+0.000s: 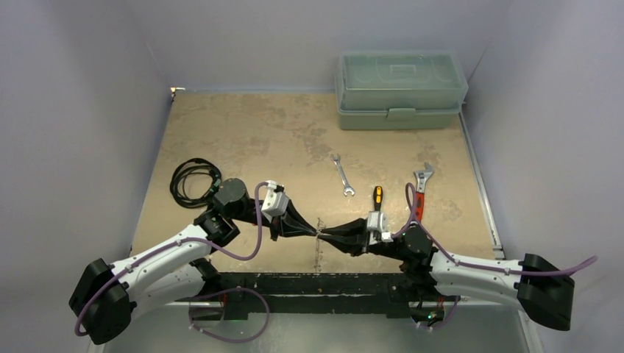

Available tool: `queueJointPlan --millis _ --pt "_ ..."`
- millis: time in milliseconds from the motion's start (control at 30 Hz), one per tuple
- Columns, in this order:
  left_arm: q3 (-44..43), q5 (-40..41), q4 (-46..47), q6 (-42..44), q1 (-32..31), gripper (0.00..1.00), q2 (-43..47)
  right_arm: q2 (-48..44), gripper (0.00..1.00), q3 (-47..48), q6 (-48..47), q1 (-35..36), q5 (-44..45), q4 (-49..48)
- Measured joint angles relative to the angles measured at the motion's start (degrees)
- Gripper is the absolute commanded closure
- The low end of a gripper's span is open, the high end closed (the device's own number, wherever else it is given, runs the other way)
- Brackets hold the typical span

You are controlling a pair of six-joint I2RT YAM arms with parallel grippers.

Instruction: Put the keys on the keyring

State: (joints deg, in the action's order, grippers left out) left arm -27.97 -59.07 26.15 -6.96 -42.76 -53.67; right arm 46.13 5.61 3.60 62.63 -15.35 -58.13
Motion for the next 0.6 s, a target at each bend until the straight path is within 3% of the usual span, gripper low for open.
queueJointPlan --millis 267,400,600 --pt "0.24 -0.35 0.07 -0.44 0.0 1.0 -0.28 0.07 0.89 1.11 -0.66 0.0 -0.9 1.07" --pt "0.55 -0.35 0.42 -1.03 0.0 1.0 -0.31 1.16 1.0 1.25 -0.72 0.0 -1.27 0.59" --pt "0.83 -0.35 0.46 -1.25 0.04 1.0 -0.31 2.27 1.0 1.62 -0.79 0.0 -2.03 0.61"
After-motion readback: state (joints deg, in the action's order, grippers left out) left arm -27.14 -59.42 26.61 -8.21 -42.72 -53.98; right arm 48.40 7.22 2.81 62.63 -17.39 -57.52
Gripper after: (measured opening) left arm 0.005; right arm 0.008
